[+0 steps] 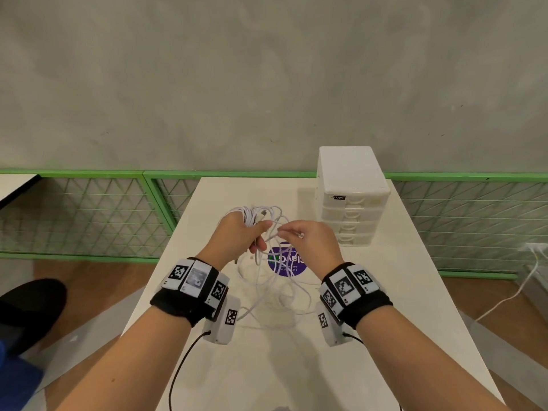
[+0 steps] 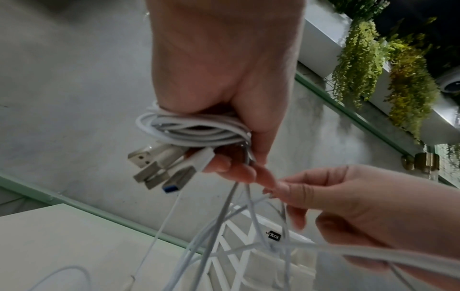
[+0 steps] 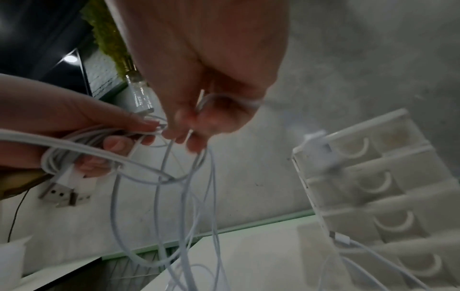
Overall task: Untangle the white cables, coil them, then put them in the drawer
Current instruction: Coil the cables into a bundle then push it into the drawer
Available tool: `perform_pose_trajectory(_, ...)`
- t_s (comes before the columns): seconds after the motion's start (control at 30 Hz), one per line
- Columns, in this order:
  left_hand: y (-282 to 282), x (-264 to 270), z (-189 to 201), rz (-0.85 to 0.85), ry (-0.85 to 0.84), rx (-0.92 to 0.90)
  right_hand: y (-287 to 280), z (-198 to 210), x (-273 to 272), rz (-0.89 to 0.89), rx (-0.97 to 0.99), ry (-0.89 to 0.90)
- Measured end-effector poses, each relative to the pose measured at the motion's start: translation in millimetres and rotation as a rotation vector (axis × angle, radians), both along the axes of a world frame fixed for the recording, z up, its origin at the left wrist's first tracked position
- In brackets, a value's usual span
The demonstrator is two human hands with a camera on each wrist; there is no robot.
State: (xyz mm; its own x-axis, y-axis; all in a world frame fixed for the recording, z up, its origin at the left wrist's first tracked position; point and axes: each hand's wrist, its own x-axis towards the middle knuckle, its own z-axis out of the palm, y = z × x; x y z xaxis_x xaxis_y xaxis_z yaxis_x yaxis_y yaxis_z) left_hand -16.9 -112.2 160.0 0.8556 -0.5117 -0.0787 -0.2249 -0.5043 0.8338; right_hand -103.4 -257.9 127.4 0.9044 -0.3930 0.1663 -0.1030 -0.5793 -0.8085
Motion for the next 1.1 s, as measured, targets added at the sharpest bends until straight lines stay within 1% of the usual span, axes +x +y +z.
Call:
perform_pose_trajectory(0.03,0.5,1.0,-2.0,0.023,-0.002,0.001,-1.4,-0.6,0.2,-0.016,-0.074,0.027)
perform_pose_trajectory(0.07,2.2,3.1,-2.7,0.057,-0.003,-0.011,-3.6,-2.4,-0.3,-0.027,-0.093,0.044)
perform_pose_trajectory(0.13,7.6,9.5,-2.2,0.114,-0.016,-0.041,-7.8,-6.1,-2.3,-0.014,-0.011,0.048)
perform_pose_trajectory(0.2,12.3,14.6,-0.2,0.126,-0.030,-0.054,-10.9,-7.6,-4.8,0.009,0.058,0.045)
perform_pose_trajectory(0.27,12.3,13.7,1.3,0.087,-0.032,-0.053,-9.1,-6.9,-6.2,-0.002,0.130,0.017)
perform_pose_trajectory(0.33,7.0,7.1,0.0,0.030,-0.025,-0.038,-3.3,-4.1,-4.2,-0.060,0.227,-0.019)
perform_pose_trajectory(0.4,1.0,0.0,-3.2,-0.023,-0.018,-0.020,4.6,-3.0,-2.7,-0.066,0.224,-0.036)
perform_pose_trajectory(0.47,-1.4,-2.1,-6.5,-0.042,-0.019,-0.010,11.1,-1.7,-0.5,0.029,0.185,-0.004)
perform_pose_trajectory(0.53,-0.2,0.5,-7.2,-0.021,-0.015,-0.010,14.3,0.2,-0.3,0.148,0.154,0.061)
perform_pose_trajectory(0.57,0.5,1.4,-6.4,-0.013,-0.014,-0.011,13.5,-0.7,0.0,0.164,0.179,0.055)
perform_pose_trajectory(0.6,0.6,1.6,-5.4,-0.014,-0.016,-0.008,12.1,-1.2,0.0,0.138,0.252,0.023)
perform_pose_trajectory(0.67,-0.3,-3.0,-2.4,-0.036,-0.014,-0.007,10.8,-0.6,1.6,0.035,0.453,-0.029)
perform_pose_trajectory(0.7,-1.2,-6.8,-1.1,-0.053,-0.009,-0.018,11.3,0.2,1.9,-0.006,0.513,-0.031)
perform_pose_trajectory(0.73,-1.9,-10.4,-0.2,-0.073,-0.010,-0.032,11.8,0.5,2.1,-0.039,0.517,-0.010)
perform_pose_trajectory(0.77,-2.7,-13.9,0.8,-0.092,-0.015,-0.048,12.2,0.9,1.8,-0.060,0.464,0.020)
perform_pose_trajectory(0.83,-3.7,-18.4,3.0,-0.117,-0.022,-0.073,13.0,2.2,0.1,-0.074,0.294,0.066)
perform_pose_trajectory(0.87,-4.2,-18.5,3.5,-0.116,-0.027,-0.074,12.3,2.7,0.3,-0.076,0.255,0.084)
perform_pose_trajectory(0.9,-4.4,-18.0,4.0,-0.112,-0.032,-0.066,11.3,3.9,1.7,-0.081,0.273,0.109)
perform_pose_trajectory(0.97,-4.4,-16.2,3.7,-0.111,-0.034,-0.043,10.6,9.3,6.1,-0.079,0.453,0.167)
perform_pose_trajectory(1.03,-4.4,-16.7,2.5,-0.131,-0.010,-0.042,14.4,12.5,8.2,-0.016,0.589,0.165)
perform_pose_trajectory(1.1,-4.2,-19.3,3.1,-0.167,0.027,-0.066,17.9,11.1,9.2,0.023,0.587,0.110)
